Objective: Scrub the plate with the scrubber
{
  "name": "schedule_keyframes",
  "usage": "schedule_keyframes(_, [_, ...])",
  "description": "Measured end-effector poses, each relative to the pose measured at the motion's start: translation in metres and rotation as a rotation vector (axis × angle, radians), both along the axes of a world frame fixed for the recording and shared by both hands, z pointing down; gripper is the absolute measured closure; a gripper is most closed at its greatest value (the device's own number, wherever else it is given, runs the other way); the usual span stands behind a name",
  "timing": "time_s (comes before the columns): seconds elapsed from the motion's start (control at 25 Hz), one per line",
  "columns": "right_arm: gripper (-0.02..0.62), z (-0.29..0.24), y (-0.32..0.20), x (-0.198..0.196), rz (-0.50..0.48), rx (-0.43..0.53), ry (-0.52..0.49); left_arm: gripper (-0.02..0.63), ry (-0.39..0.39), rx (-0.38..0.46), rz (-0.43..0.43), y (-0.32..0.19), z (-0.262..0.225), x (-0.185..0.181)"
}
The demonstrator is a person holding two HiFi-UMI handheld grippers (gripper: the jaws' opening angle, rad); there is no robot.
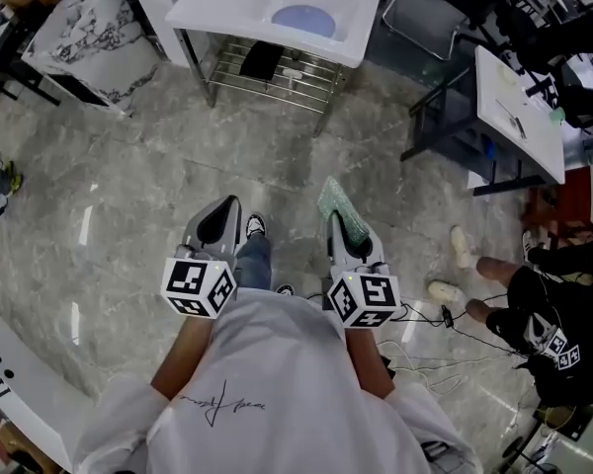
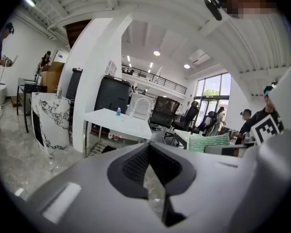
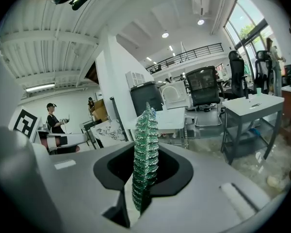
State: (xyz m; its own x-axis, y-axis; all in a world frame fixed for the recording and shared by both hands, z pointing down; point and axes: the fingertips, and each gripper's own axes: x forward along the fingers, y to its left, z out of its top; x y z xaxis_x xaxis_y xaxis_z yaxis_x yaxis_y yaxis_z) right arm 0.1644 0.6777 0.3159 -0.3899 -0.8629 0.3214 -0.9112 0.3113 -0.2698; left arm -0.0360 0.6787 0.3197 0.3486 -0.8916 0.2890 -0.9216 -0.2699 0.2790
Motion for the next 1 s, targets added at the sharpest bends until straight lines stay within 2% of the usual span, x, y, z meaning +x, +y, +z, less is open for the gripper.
schedule_keyframes(0.16, [0.531, -0.003, -0.040, -0.026, -0.010, -0.008, 0.008, 0.557, 0.013, -0.006, 0.013, -0.046, -0.004, -0.021])
schedule_keyframes(0.32, [0.532, -0.013, -0.081, -0.052, -0.006, 0.013, 0.021, 0.557, 0.028, 0.012, 0.078, -0.090, -0.012, -0.032])
schedule_keyframes(0.52, [0.534, -0.010, -0.130, -0.075, 0.026, 0.007, 0.084, 0.557, 0.026, 0.031, 0.121, -0.137, -0.016, -0.050])
schedule_keyframes(0.76, [0.543, -0.019, -0.171, -0.090, 0.080, 0.050, 0.130, 0.557, 0.030, 0.026, 0.121, -0.172, -0.014, -0.076])
schedule_keyframes(1.0, [0.543, -0.017, -0.202, -0.097, 0.093, 0.028, 0.134, 0.557, 0.042, -0.001, 0.096, -0.193, -0.004, -0.096])
